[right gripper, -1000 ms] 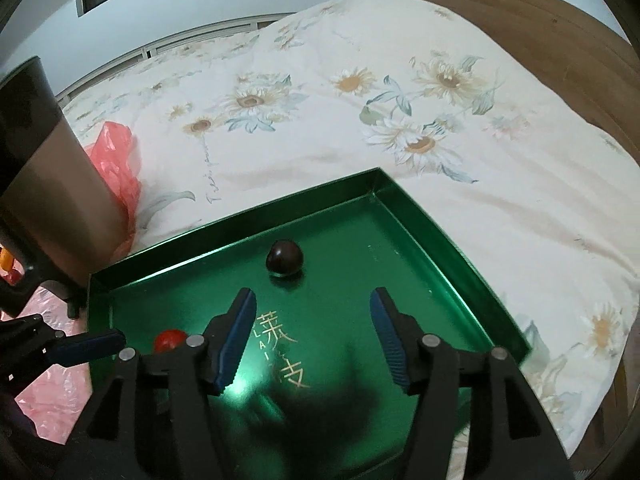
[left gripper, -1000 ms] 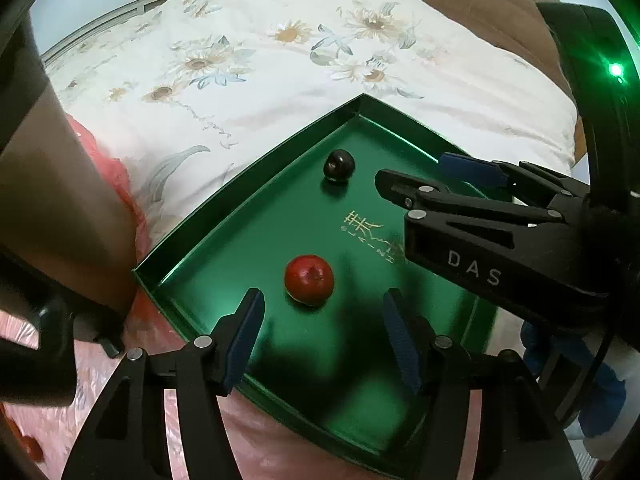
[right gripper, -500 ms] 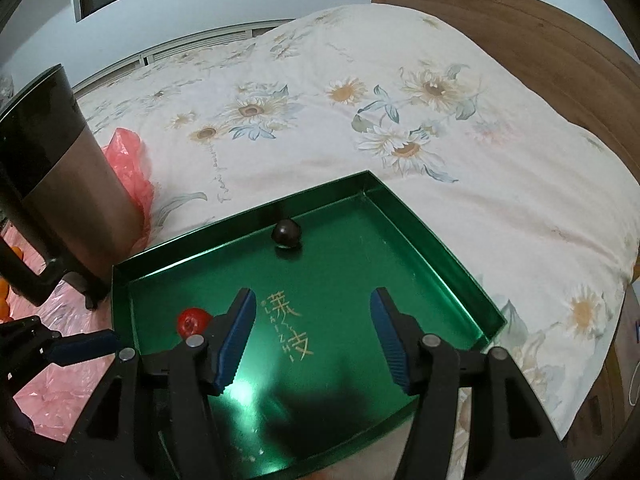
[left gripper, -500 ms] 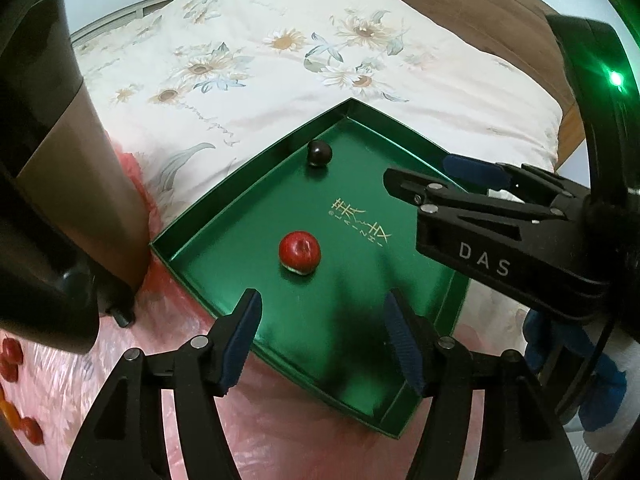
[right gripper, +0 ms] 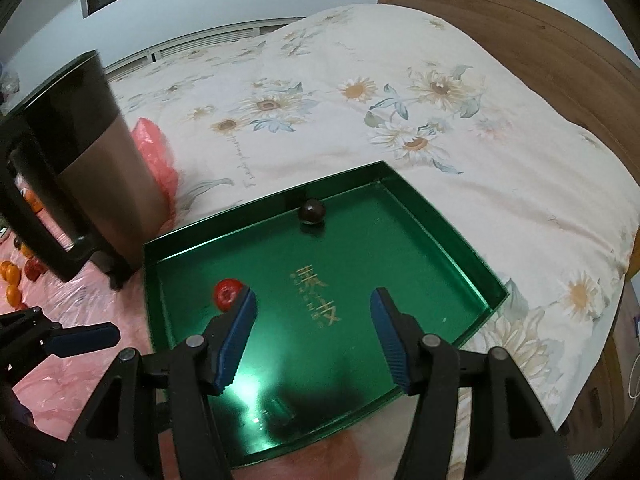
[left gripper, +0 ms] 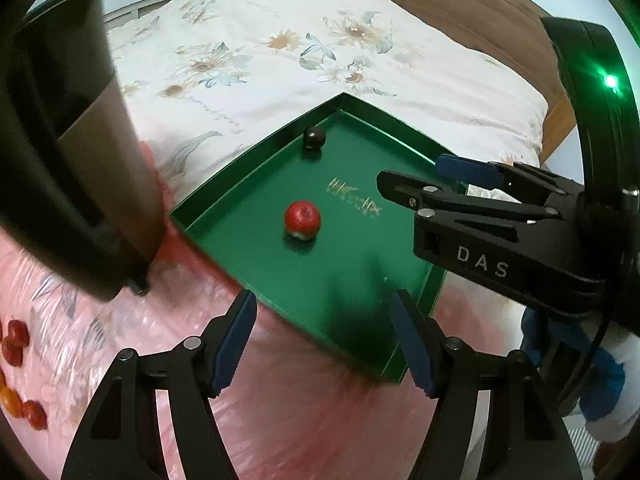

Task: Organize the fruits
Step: 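Move both open tools back over the fruit on the sheet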

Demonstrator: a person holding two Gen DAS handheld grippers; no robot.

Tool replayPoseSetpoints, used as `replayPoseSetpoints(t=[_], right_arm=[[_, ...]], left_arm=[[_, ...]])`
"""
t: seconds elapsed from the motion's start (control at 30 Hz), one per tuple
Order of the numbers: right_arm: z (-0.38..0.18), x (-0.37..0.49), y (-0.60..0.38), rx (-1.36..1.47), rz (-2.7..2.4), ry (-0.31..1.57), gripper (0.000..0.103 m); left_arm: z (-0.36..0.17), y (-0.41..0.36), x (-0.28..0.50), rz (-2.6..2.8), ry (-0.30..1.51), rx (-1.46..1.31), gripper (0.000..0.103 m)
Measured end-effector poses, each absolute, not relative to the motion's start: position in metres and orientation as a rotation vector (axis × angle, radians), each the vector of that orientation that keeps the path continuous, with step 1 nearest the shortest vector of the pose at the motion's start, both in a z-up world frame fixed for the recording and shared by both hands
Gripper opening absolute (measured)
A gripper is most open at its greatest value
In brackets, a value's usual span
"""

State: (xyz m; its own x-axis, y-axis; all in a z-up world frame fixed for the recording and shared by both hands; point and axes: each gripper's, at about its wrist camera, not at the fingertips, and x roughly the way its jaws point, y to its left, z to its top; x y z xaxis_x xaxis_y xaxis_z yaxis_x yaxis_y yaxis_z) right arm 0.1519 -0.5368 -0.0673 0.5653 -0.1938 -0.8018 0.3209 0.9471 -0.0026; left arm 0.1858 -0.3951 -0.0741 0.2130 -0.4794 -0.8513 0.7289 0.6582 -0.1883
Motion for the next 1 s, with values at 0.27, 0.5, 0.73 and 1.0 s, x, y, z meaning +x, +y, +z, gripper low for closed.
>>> replayPoseSetpoints(t=[0.27, 0.5, 0.73, 1.0], right_arm=[[-0.071, 0.139, -0.495, 0.165, -0.256, 0.948, 0.103], [-0.079, 0.132, -0.45, 0.18, -0.192, 0.985, 0.103], [-0.085, 0.135, -0.393, 0.156, -0.056, 1.018, 0.103], [-0.091, 0.165, -0.303, 0.021, 0.213, 1.035, 0.099]], left_arm=[[-0.08, -0.345, 0.177, -0.798, 1.071, 0.321, 0.064], [-0.08, -0.284, 0.191, -0.661, 1.105, 0.253, 0.063], [-0.078, -0.205, 0.198, -0.503, 1.103, 0.147, 0.058], [-0.086, -0.13, 0.203, -0.32, 1.125, 0.048, 0.057]])
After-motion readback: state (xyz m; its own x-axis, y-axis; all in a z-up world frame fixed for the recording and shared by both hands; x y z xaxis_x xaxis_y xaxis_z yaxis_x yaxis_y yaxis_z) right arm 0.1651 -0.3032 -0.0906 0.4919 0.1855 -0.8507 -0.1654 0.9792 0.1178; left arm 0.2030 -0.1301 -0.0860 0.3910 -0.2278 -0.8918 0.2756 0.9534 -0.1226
